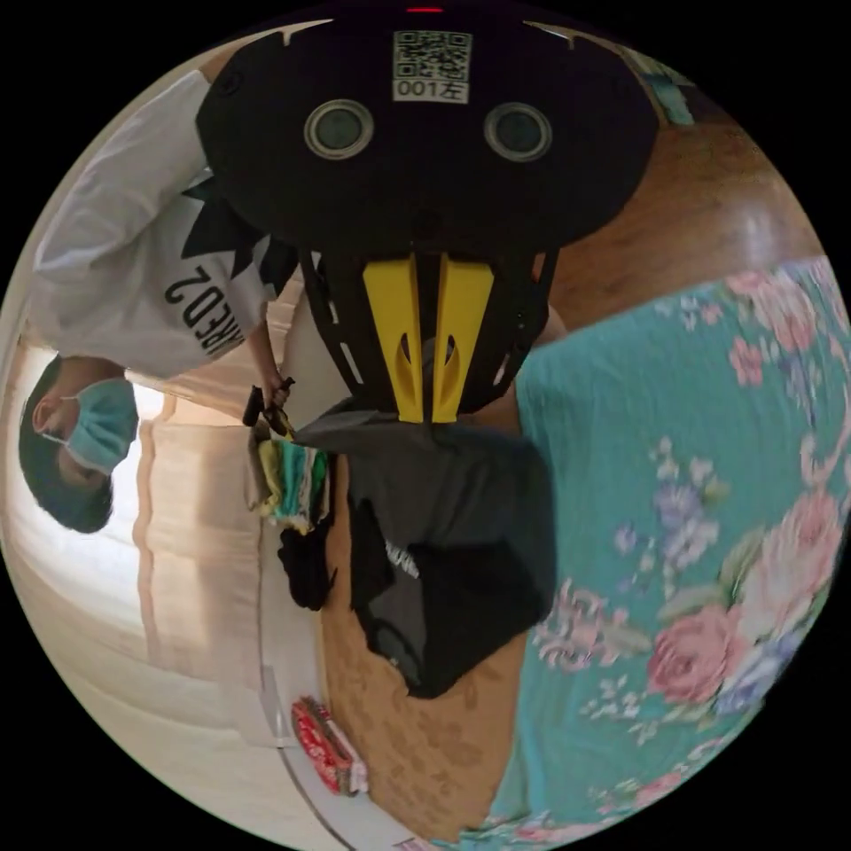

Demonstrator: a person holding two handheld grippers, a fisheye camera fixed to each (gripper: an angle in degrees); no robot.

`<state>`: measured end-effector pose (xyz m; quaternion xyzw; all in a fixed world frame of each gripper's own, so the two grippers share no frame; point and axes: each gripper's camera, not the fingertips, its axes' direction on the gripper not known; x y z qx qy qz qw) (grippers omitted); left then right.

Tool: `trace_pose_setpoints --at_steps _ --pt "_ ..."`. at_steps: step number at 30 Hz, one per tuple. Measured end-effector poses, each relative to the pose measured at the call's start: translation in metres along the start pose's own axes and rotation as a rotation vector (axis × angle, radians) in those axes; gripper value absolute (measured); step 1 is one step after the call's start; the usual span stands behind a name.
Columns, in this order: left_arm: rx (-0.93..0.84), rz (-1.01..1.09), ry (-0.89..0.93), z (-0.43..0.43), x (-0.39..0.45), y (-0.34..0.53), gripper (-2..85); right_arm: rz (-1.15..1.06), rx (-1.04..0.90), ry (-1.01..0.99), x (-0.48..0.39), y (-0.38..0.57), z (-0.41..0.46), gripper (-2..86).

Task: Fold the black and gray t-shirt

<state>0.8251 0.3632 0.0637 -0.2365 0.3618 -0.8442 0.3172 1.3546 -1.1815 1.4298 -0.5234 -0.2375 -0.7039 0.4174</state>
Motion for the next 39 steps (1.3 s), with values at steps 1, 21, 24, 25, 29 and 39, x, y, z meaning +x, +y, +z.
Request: trace_pose_setpoints --at_steps 1,21,24,25,29,39 --pt "0.02 0.044 -0.001 -0.007 0.007 -0.022 -1.0 -0.026 0.057 -0.041 0.005 -0.021 0.005 1.7" --pt "0.505 -0.05 0.207 -0.042 0.02 -0.215 13.6 -0.128 0.22 0.162 0.024 -0.286 0.138 10.6" --pt "0.281 0.117 -0.011 -0.033 0.046 -0.174 13.6 -0.246 0.034 0.263 0.003 -0.251 0.148 12.1" --pt "0.195 0.158 -0.1 -0.023 0.056 -0.154 13.8 -0.278 -0.051 0.319 -0.002 -0.237 0.159 12.9" --pt "0.091 0.196 -0.154 0.007 0.076 -0.102 14.5 -0.292 -0.23 0.441 -0.005 -0.213 0.197 15.4" --pt "0.037 0.251 -0.632 0.074 0.134 -0.076 2.1 -0.259 -0.186 0.524 -0.021 -0.253 0.227 3.6"
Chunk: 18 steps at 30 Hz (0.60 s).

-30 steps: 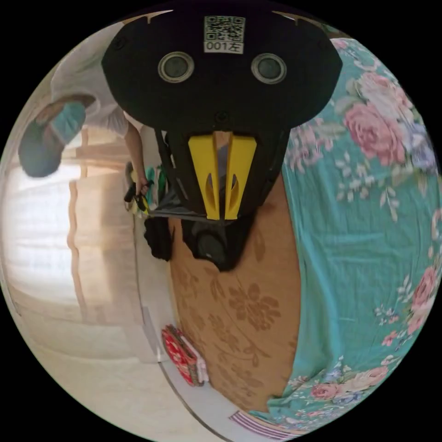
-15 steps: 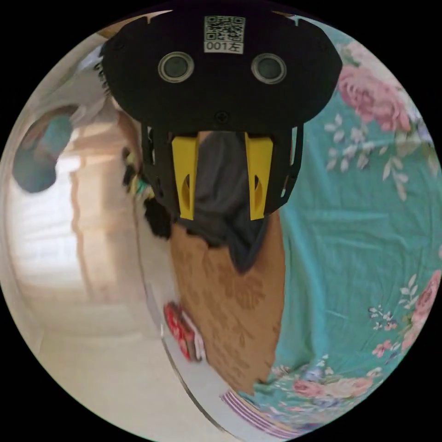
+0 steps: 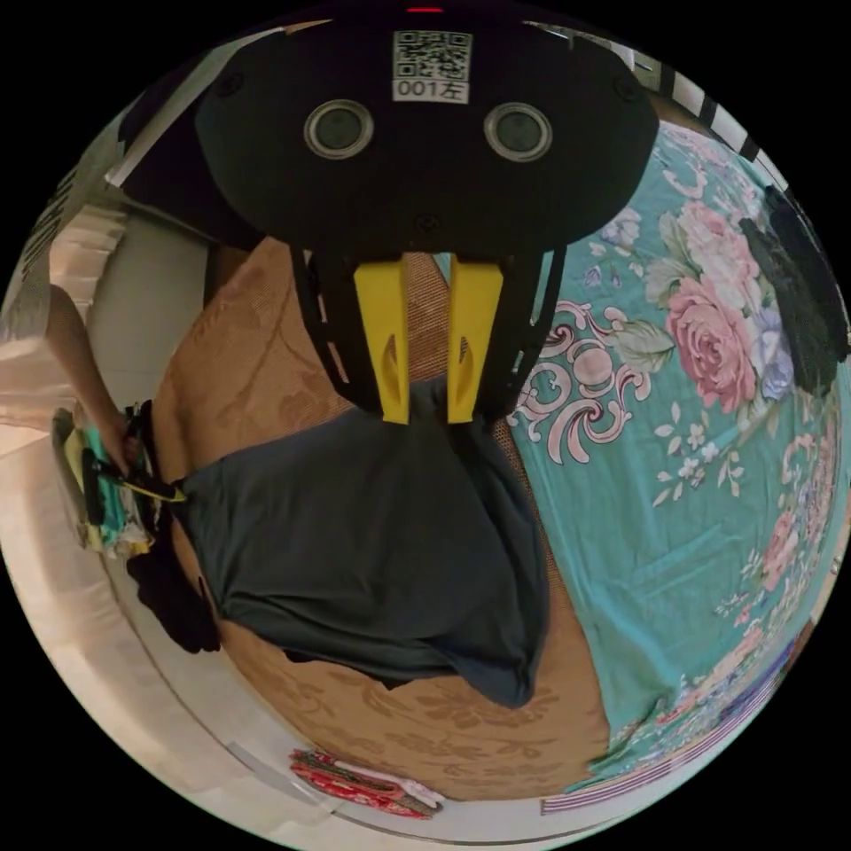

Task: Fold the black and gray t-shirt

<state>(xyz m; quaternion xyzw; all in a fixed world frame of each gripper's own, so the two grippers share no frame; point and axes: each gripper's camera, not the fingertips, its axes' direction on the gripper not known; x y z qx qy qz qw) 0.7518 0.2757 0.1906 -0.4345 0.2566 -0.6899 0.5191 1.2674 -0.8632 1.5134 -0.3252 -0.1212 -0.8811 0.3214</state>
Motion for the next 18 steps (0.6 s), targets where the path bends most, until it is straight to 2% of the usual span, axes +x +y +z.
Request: trace_pose_setpoints --at_steps 3,6,10,14,18 --pt "0.04 0.015 0.029 -0.014 0.009 0.003 -0.3 -0.032 -0.017 0.017 0.0 -0.012 -0.015 2.3" --pt "0.151 -0.054 0.232 -0.04 -0.003 0.007 -1.1 -0.015 0.027 -0.052 0.016 -0.019 -0.045 1.7" --pt "0.275 -0.126 0.408 -0.066 -0.019 0.025 -1.6 0.127 0.073 -0.296 0.055 -0.01 -0.079 1.3" --pt "0.289 -0.139 0.53 -0.072 -0.016 0.05 -1.6 0.182 0.097 -0.474 0.074 0.017 -0.108 1.0" --pt "0.279 -0.175 0.616 -0.068 -0.002 0.079 -1.6 0.228 0.123 -0.537 0.078 0.039 -0.127 0.9"
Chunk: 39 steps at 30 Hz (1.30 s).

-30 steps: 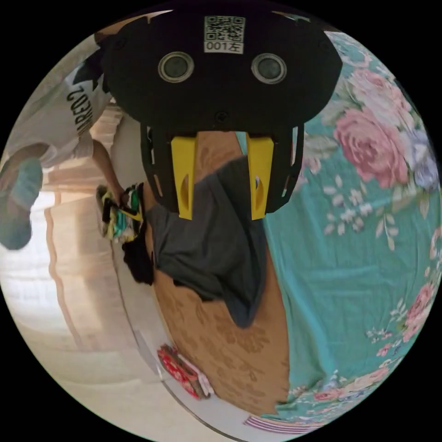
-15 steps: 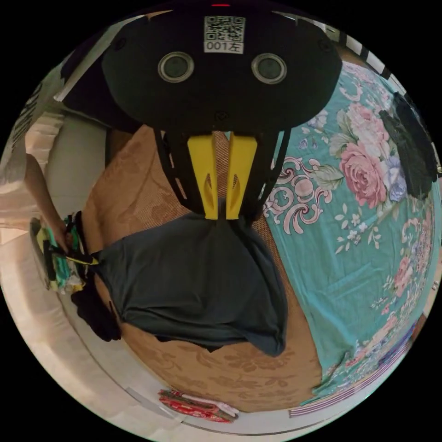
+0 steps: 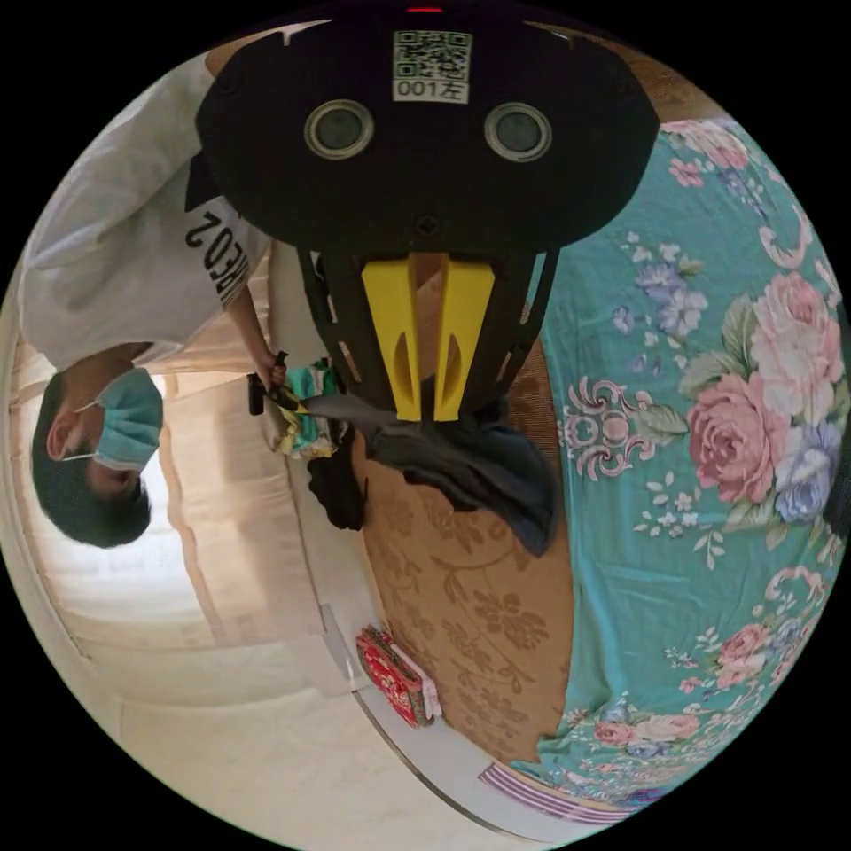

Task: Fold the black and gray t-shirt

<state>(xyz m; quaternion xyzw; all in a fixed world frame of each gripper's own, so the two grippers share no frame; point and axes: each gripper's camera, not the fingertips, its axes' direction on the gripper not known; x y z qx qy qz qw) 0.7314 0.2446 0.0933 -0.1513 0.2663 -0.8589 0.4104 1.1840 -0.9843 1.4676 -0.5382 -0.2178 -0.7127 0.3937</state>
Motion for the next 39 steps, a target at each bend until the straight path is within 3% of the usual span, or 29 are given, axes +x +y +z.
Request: trace_pose_setpoints --at_steps 6,11,19,25,32,36,39 --pt "0.063 0.087 0.041 0.027 0.01 -0.062 -1.6 -0.094 0.052 -0.075 -0.007 -0.08 0.004 0.7" --pt "0.132 0.251 0.037 0.037 0.061 -0.136 -1.6 -0.246 0.235 -0.109 -0.058 -0.186 -0.034 0.7" --pt "0.09 0.436 -0.076 0.085 0.109 -0.129 -1.6 -0.357 0.26 -0.138 -0.105 -0.198 -0.065 0.9" --pt "0.045 0.357 -0.037 0.184 0.058 -0.066 -1.6 -0.356 0.143 -0.147 -0.062 -0.147 -0.014 1.1" --pt "-0.144 0.099 -0.08 0.307 -0.005 0.042 -1.0 -0.047 -0.125 -0.098 0.031 -0.051 0.061 1.3" --pt "-0.085 -0.032 -0.036 0.355 -0.018 0.084 -1.0 0.039 -0.113 -0.163 0.038 -0.021 0.068 1.3" --pt "-0.175 -0.058 -0.097 0.407 -0.014 0.09 -1.0 0.054 -0.124 -0.128 0.024 -0.017 0.077 1.5"
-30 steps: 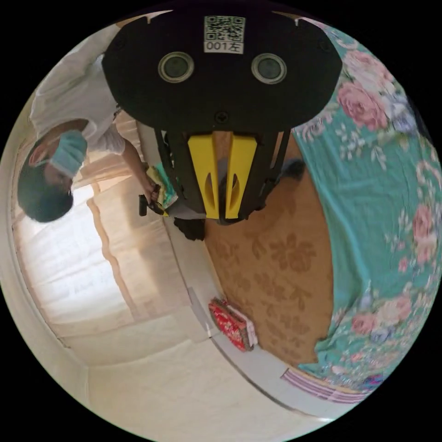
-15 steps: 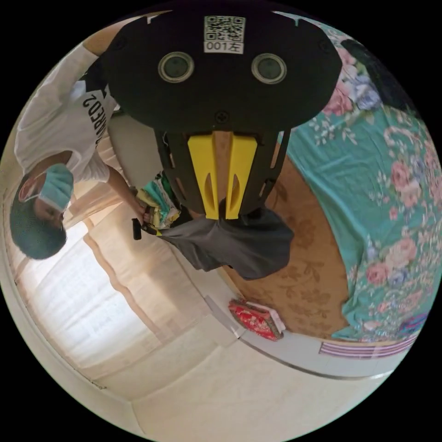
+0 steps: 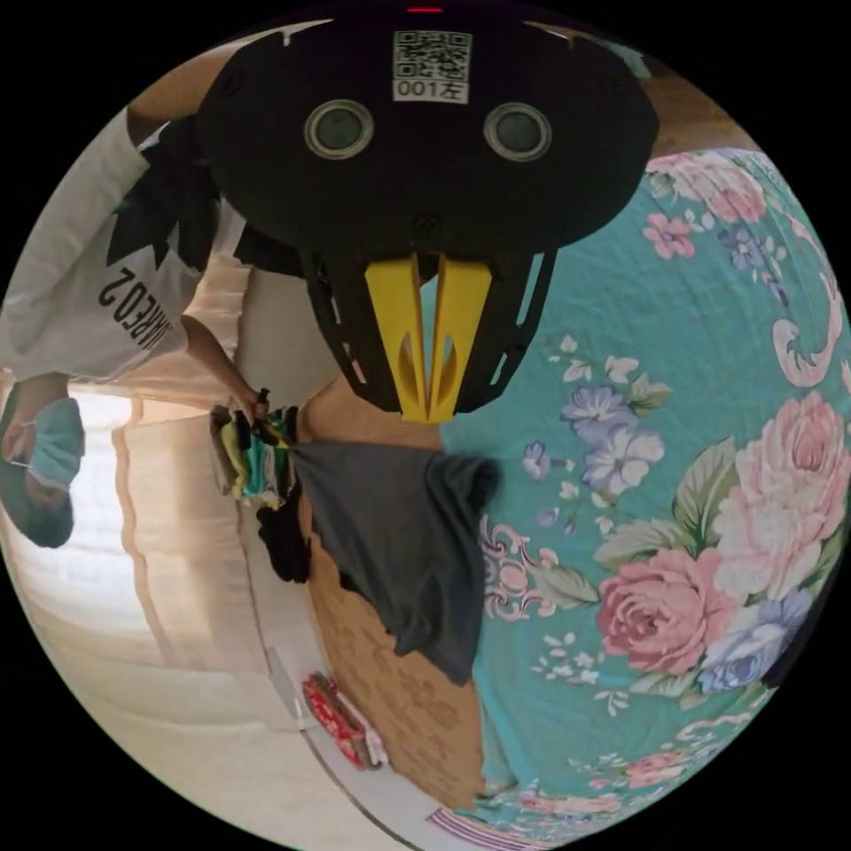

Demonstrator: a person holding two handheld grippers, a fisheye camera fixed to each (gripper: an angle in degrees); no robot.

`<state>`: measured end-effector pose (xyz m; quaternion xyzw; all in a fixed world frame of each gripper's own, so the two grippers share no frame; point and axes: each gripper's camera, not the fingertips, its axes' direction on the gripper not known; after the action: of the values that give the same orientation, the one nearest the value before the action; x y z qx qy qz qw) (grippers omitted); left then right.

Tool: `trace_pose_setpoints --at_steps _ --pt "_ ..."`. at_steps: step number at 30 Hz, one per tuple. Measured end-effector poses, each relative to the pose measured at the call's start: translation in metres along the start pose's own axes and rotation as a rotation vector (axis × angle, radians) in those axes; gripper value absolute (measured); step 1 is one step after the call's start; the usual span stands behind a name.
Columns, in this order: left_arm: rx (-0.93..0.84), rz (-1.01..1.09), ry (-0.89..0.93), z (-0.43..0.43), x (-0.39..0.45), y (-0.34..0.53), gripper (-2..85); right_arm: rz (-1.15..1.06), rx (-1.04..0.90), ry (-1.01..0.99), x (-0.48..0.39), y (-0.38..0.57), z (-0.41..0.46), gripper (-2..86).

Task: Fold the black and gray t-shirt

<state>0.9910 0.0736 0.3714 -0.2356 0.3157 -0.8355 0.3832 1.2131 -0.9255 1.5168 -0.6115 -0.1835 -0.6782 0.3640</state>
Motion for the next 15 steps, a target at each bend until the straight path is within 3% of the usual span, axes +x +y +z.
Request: trace_pose_setpoints --at_steps 8,12,15 --pt "-0.172 0.251 -0.251 0.16 0.091 -0.059 -0.5 0.041 -0.14 0.407 -0.035 -0.033 0.027 4.6" --pt "-0.254 0.558 -0.35 0.266 0.178 -0.074 2.0 0.014 -0.052 0.482 -0.067 -0.035 0.027 7.2" --pt "-0.32 0.789 -0.326 0.359 0.246 -0.074 6.1 -0.078 0.036 0.559 -0.098 -0.053 0.027 9.1"
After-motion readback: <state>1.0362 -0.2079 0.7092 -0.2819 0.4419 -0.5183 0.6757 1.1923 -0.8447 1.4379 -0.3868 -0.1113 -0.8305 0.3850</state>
